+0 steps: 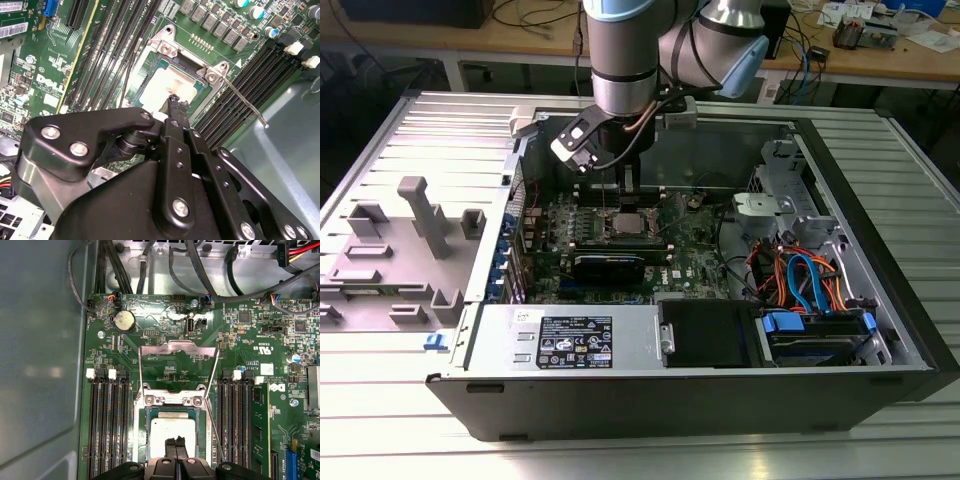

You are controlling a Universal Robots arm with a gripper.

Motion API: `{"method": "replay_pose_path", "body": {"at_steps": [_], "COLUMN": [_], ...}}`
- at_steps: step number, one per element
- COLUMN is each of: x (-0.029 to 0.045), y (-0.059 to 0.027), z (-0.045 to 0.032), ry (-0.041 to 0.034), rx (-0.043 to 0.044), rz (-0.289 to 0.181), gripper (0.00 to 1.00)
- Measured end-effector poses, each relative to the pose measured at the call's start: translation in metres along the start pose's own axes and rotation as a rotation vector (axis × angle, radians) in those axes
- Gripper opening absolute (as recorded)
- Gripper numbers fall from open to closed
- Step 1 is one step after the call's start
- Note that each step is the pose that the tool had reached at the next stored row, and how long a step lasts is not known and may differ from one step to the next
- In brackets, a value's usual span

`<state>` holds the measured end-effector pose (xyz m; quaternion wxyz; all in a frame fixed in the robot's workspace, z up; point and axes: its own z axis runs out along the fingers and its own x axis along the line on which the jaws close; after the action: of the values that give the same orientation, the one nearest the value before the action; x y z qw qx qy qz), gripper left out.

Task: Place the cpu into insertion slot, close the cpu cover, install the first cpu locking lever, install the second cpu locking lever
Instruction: 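Close the cpu cover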

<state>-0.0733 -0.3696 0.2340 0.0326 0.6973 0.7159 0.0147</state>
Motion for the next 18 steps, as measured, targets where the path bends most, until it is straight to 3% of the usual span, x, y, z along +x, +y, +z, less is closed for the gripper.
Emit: {"method": "replay_pose_path", "body": {"at_steps": [12,18], "x": [0.0000,-0.0004], "y": [0.0003,0.0013], "z": [-0.0012,-0.0149], "ry": [-0.0002,0.0000], "rx": [0.0001,0.0000], "rz": [0.000,0.000], "gripper": [0.11,0.11]}}
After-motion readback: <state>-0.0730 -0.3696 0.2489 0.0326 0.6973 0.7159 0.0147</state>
